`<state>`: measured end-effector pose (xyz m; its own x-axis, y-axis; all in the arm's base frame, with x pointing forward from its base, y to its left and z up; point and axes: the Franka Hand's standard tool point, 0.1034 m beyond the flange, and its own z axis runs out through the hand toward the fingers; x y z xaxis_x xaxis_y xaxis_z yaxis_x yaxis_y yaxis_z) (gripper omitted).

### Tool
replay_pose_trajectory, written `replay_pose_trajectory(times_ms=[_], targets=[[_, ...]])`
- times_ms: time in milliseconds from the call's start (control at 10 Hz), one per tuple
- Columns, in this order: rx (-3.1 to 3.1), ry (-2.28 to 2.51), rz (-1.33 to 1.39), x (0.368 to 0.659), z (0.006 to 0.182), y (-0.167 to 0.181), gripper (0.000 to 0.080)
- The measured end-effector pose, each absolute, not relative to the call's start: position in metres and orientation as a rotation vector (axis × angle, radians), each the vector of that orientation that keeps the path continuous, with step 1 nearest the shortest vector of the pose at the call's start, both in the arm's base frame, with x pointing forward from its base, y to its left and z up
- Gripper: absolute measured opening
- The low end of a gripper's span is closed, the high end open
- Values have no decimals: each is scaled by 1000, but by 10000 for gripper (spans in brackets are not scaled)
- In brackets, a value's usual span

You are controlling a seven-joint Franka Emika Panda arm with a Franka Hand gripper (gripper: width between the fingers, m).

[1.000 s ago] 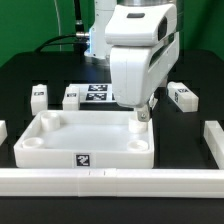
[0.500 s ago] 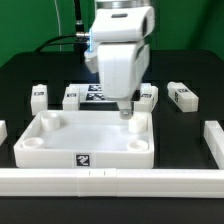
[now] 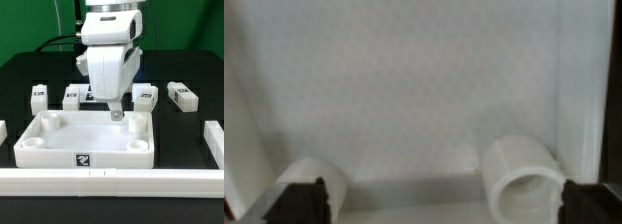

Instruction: Assemble desk

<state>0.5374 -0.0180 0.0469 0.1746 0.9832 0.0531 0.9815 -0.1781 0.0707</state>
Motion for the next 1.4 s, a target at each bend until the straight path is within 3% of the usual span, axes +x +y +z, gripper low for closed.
replay_pose_trajectory(times_ms=[600,900,1100,1200,1300,1400], targets=[[2373,2079,69,501,8,-21,649],[2385,2074,62,499,5,-23,636],[2386,2074,61,499,5,-23,276],[2386,2074,60,499,4,-23,276],[2386,2075,60,499,4,-23,91],[2387,2075,59,498,4,-23,55]])
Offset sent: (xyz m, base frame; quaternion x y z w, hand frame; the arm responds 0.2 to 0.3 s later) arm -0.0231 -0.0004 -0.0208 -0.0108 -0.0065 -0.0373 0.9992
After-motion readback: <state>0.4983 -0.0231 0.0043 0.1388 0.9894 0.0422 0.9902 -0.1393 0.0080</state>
